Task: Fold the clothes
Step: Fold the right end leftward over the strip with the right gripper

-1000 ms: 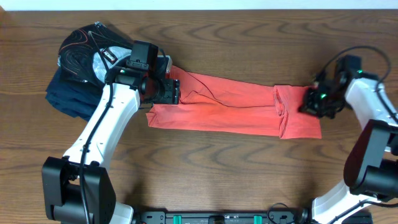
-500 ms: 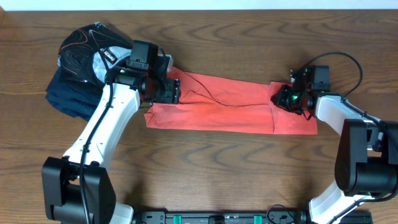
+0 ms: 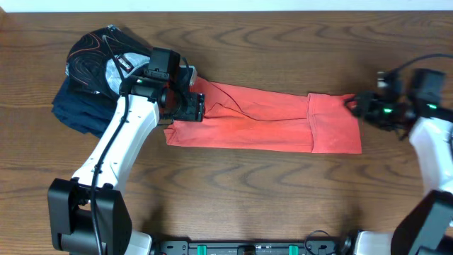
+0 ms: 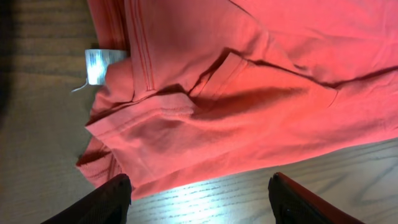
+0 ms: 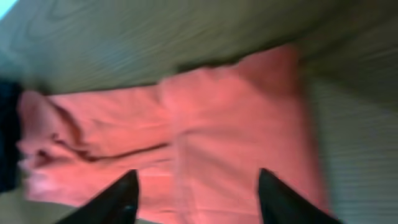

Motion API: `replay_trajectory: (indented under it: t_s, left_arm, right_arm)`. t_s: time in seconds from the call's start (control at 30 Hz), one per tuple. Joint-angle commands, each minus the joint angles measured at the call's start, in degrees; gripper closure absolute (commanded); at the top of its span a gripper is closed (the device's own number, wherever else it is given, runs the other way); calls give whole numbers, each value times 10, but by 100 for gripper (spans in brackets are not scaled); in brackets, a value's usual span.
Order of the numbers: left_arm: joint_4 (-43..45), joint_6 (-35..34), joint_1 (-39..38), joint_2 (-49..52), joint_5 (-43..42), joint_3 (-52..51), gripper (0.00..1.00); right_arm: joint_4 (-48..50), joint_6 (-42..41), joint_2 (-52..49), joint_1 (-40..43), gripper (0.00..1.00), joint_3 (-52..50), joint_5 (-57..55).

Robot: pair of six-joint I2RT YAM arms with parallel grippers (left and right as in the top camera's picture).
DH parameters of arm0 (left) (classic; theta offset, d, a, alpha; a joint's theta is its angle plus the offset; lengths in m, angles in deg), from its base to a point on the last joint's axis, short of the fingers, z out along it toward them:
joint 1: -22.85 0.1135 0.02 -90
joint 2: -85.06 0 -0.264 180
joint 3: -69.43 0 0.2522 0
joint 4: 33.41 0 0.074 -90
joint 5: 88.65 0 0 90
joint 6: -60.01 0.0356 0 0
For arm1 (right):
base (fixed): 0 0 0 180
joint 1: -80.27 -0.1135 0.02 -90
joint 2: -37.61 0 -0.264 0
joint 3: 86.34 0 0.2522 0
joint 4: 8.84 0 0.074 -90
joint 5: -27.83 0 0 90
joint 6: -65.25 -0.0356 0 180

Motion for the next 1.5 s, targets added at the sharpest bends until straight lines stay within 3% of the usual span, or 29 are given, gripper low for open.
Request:
replay_trajectory:
  t_s: [0.0, 0.27, 0.4, 0.53, 0.73, 0.83, 0.97, 1.2, 1.47]
  left_arm:
    - [-4, 10, 2, -5, 5, 12, 27]
    - [-4, 10, 2, -5, 5, 12, 27]
    - [-8, 10, 2, -5, 5, 12, 27]
    - [-7, 10, 2, -5, 5, 12, 27]
    - [-8, 10, 2, -5, 5, 12, 27]
    - [-9, 10, 2, -5, 5, 12, 27]
    - [-11, 10, 2, -5, 5, 12, 27]
    - [-9, 10, 2, -5, 5, 12, 27]
    - [-7, 15, 2, -5, 5, 12, 27]
  right_arm:
    - [2, 82, -25, 32, 38, -9, -38]
    - [44, 81, -161, 41, 31, -12, -35]
    - [52, 98, -210, 40, 37, -12, -1]
    - [38, 102, -235, 39, 60, -12, 30]
    - [26, 125, -238, 34, 76, -11, 47]
    - [16, 100, -229, 44, 98, -1, 16]
    - [-21, 17, -209, 65, 99, 37, -97]
    - [-97, 30, -194, 73, 99, 107, -111]
    - [-120, 29, -180, 21, 99, 117, -108]
